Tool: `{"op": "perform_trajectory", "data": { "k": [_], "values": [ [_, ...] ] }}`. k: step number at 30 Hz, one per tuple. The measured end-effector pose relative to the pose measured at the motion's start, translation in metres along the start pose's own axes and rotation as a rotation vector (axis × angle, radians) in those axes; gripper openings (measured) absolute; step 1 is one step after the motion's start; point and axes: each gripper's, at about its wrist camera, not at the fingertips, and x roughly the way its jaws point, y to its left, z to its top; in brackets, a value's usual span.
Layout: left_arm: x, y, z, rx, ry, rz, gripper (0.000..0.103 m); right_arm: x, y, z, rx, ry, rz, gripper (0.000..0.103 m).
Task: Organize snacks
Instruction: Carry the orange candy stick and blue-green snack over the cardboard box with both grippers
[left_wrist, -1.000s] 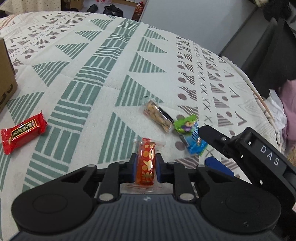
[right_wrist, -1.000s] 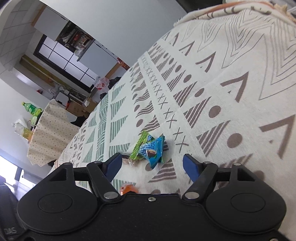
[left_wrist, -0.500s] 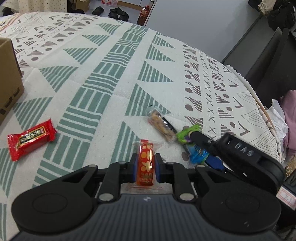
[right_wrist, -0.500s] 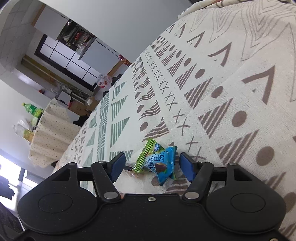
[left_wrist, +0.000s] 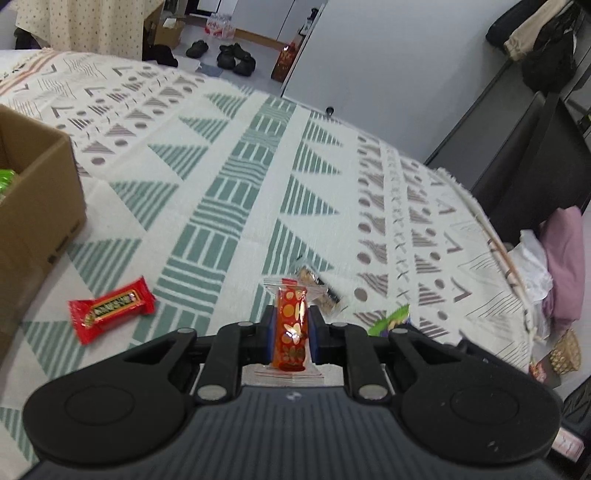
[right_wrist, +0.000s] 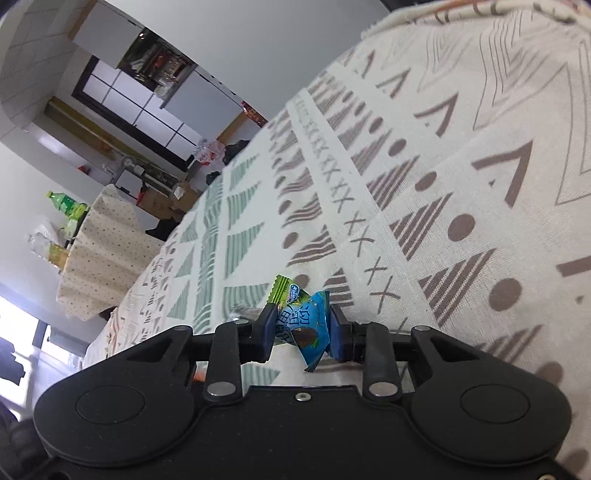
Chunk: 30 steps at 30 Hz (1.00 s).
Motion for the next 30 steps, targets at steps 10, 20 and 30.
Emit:
{"op": "perform_trajectory", "data": {
  "k": [10,20,30],
  "values": [
    [-0.047,0.001,0.01,0.003,-0.029,-0.023,0.016,-0.045,0.053,0.006,-0.066,0.002,0.005,0.029],
    [-0.093,0.018,0.019,0.001,-0.049,-0.016,0.016,-0.081,0.102,0.002,-0.121,-0.013,0.025,0.029],
    [-0.147,0.062,0.03,-0.066,-0.101,-0.012,0.016,-0.106,0.142,-0.018,-0.158,-0.035,0.06,0.029]
  ]
}}
